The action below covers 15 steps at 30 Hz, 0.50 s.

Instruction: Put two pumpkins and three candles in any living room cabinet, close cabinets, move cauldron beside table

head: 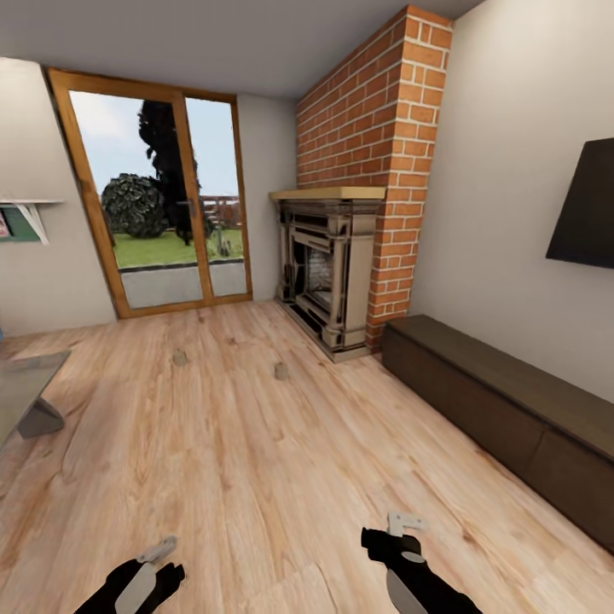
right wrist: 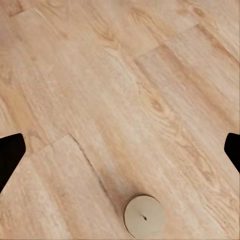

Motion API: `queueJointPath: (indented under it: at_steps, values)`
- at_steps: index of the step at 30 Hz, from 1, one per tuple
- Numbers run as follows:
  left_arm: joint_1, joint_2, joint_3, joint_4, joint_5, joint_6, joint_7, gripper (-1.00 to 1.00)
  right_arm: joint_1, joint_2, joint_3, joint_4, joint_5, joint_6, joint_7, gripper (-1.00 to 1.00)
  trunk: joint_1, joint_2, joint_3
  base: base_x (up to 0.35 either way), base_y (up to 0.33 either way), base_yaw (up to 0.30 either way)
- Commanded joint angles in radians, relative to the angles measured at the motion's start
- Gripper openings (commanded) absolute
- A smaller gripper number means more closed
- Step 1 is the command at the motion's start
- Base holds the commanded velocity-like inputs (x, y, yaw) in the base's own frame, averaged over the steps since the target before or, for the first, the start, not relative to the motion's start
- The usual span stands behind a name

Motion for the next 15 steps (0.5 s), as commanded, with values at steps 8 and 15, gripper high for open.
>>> queueJointPath:
  at_steps: [8, 15]
  values:
    - [0.0, -0.001, 0.002, 0.004, 0.008, 0.004, 0.006, 1.0, -0.001, 0.001, 0.008, -0.002, -0.006, 0.003, -0.009, 1.0, 0.001, 0.0, 0.0, 0.338, 0.06, 0.269]
    - [0.0, -0.001, 0.002, 0.004, 0.009, 0.004, 0.006, 1.0, -0.001, 0.001, 0.008, -0.002, -0.006, 0.003, -0.009, 1.0, 0.001, 0.0, 0.0, 0.293, 0.08, 0.255]
